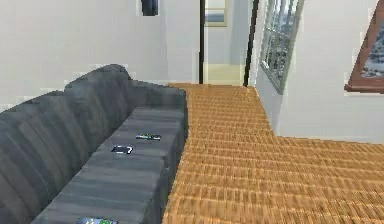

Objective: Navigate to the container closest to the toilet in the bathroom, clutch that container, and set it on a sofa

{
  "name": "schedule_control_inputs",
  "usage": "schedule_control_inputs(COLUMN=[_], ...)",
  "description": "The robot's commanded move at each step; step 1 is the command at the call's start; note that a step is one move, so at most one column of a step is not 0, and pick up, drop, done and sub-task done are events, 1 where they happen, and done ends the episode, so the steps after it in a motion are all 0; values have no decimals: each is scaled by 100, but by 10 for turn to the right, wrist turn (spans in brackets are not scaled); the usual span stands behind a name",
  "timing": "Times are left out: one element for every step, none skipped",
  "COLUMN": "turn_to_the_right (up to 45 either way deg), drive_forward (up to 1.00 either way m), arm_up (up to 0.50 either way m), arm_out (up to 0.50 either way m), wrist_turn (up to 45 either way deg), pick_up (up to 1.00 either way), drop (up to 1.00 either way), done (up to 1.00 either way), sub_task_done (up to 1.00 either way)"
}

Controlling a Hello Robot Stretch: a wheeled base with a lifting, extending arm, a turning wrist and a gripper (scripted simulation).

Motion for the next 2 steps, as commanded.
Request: schedule_control_inputs(turn_to_the_right=[0, 90], drive_forward=[100, 0], arm_up=[0, 0], arm_out=[0, 0], wrist_turn=[0, 0], pick_up=[0, 0], drop=[0, 0], done=[0, 0], sub_task_done=[0, 0])
